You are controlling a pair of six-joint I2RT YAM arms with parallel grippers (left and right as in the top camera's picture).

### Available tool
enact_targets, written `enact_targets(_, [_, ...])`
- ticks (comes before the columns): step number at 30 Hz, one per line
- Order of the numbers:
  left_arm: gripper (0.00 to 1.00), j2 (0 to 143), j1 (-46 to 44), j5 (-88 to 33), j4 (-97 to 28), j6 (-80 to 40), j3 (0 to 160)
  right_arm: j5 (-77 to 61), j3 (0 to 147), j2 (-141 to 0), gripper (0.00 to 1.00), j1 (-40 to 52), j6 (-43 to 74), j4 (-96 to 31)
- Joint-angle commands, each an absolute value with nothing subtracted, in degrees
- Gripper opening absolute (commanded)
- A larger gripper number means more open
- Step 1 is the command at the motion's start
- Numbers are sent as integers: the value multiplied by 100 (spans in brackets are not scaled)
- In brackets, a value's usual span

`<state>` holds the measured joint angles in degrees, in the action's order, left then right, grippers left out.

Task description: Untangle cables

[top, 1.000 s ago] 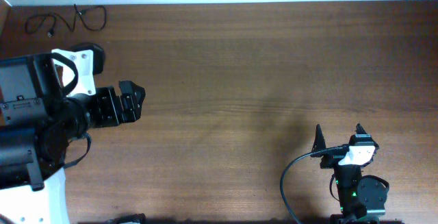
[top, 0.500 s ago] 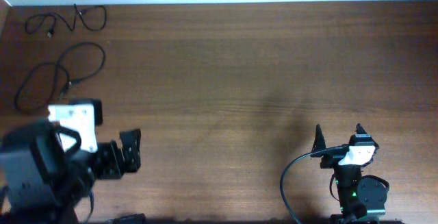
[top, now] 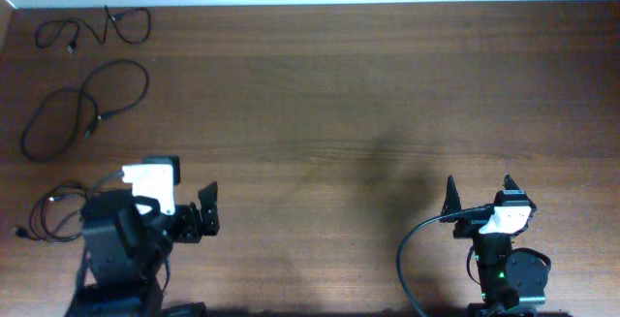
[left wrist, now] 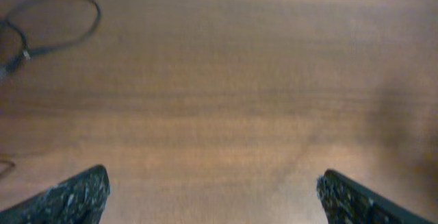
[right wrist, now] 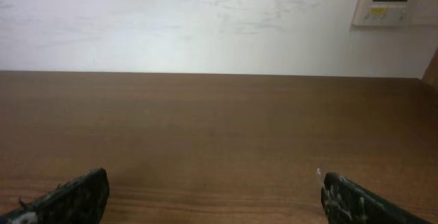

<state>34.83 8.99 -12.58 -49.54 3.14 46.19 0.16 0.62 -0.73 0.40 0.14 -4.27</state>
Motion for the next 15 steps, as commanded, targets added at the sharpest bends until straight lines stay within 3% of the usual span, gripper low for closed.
enact_targets(1, [99,2851,878,-1275,-4117,399,3662,49,32,-21,98,36,21,-471])
enact_targets(10, [99,1708,744,-2104,-1031,399,1380,49,32,-21,98,36,21,-471])
enact_targets(15, [99,1199,32,-1249,-102,399,565,49,32,-21,98,36,21,-471])
